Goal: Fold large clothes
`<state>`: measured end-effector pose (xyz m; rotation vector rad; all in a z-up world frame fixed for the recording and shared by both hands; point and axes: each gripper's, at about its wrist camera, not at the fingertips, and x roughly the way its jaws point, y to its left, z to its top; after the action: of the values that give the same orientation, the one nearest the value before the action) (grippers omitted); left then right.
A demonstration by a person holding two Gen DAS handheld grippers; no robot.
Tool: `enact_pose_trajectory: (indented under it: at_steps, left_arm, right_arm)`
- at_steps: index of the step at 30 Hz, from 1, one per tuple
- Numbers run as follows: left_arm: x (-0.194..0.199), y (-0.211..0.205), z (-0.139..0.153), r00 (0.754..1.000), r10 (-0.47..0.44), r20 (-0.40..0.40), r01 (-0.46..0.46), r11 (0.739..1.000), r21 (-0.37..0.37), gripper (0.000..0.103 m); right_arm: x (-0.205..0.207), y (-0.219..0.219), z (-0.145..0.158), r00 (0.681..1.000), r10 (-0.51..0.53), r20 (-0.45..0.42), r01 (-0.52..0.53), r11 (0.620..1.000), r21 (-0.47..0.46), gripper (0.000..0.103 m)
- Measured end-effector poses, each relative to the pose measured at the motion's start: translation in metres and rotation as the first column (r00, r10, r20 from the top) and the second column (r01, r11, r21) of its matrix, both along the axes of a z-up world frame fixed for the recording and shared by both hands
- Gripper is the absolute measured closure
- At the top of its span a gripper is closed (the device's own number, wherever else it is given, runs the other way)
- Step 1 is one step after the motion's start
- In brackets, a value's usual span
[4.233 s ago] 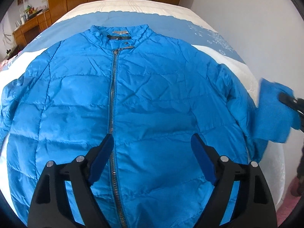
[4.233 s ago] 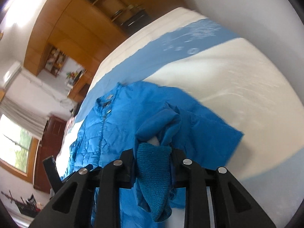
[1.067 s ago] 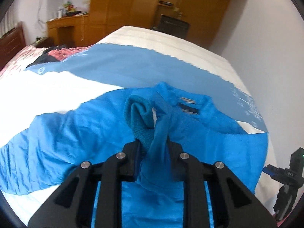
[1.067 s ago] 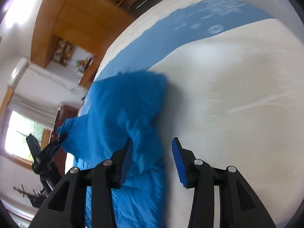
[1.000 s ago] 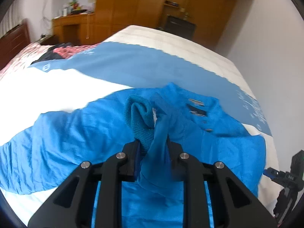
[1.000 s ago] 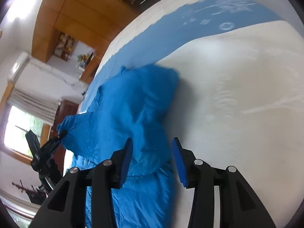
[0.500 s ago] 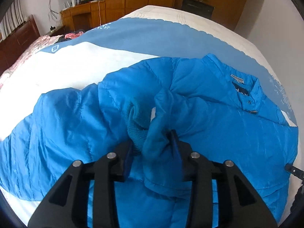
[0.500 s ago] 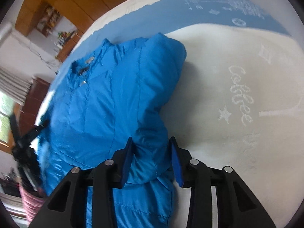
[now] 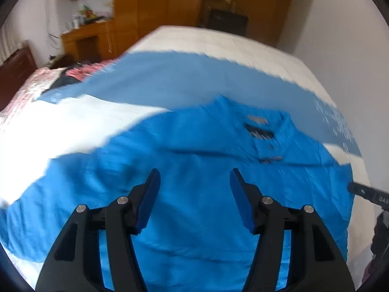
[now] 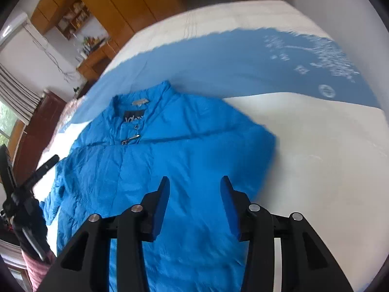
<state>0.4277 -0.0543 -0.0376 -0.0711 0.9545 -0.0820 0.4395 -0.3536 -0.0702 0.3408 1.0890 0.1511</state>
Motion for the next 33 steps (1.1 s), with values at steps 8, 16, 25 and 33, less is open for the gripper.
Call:
enact_pose_trajectory:
  at_steps: [8, 16, 25, 33]
  left_arm:
    - [0.040, -0.012, -0.069, 0.990, -0.002, -0.144, 0.002, 1.000, 0.003, 0.044]
    - [0.034, -0.011, -0.057, 0.988, 0.020, -0.155, -0.019, 1.000, 0.006, 0.046]
    - [-0.021, -0.027, -0.042, 0.987, -0.089, -0.132, 0.090, 0.996, 0.002, 0.043]
    - [-0.015, -0.020, -0.077, 0.981, -0.104, -0.166, 0.102, 0.995, -0.023, 0.041]
  right_arm:
    - [0.034, 0.004, -0.038, 0.997, -0.015, -0.069, 0.015, 1.000, 0.005, 0.062]
    - [0.024, 0.002, -0.029, 0.998, 0.001, -0.062, 0.000, 1.000, 0.025, 0.061]
    - [-0.040, 0.023, -0.015, 0.989, 0.128, -0.069, -0.123, 0.990, 0.072, 0.060]
    - [-0.043, 0.016, -0.051, 0.992, 0.092, -0.091, -0.080, 0.989, 0.123, 0.063]
